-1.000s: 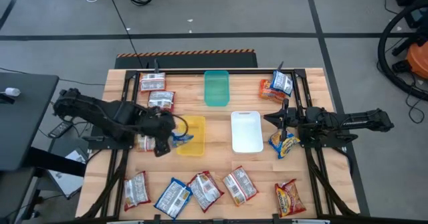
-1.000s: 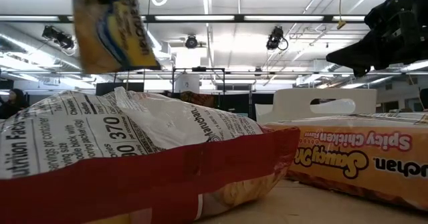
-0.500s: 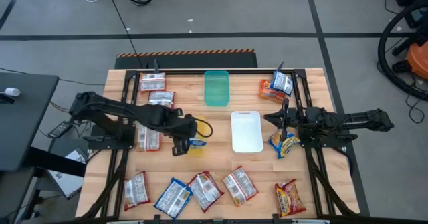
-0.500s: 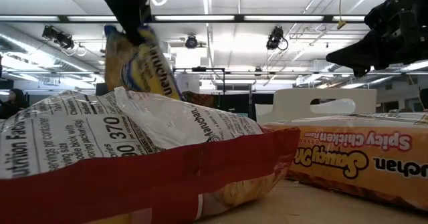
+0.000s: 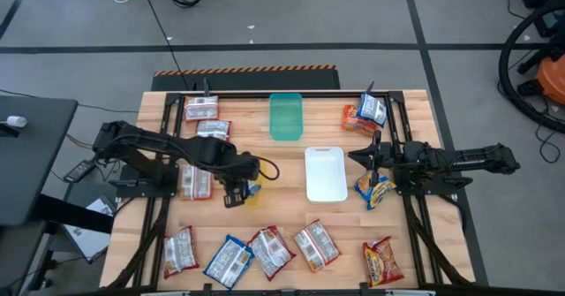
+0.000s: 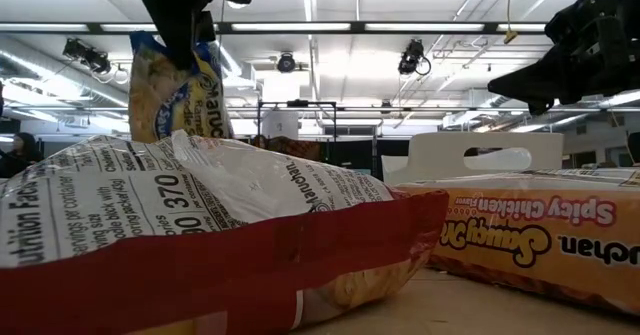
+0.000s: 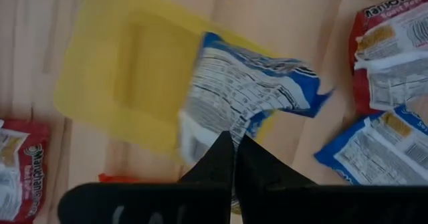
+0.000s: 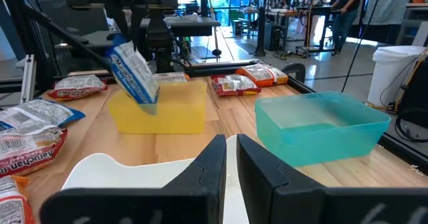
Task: Sort Maruchan noodles
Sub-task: Put the top left blue noodle pack into the yellow bin
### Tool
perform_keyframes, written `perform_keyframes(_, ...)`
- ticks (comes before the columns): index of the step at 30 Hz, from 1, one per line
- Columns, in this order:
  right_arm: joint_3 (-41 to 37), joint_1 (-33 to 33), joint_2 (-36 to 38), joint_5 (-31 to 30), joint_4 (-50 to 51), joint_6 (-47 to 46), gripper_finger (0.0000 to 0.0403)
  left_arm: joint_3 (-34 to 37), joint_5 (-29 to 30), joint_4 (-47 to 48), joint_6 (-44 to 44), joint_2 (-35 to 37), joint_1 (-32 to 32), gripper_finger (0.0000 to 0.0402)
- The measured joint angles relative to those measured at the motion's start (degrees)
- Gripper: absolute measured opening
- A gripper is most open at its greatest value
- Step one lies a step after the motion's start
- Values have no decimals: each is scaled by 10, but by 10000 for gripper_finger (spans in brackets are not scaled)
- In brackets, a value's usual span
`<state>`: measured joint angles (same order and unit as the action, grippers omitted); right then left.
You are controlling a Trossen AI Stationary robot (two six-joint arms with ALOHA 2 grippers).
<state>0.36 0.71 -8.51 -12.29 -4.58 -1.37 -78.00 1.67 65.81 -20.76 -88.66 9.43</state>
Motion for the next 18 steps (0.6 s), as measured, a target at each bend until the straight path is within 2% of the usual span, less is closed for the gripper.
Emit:
perform_keyframes(7,0,0,0,0,0,0,43,0,-75,-21,1,0,5,8)
perform_keyframes(12,0,0,0,0,0,0,43,0,-79,-20,1,-10,11,8)
perform_keyframes(18,0,0,0,0,0,0,43,0,-93,-30,79,-55,21,8)
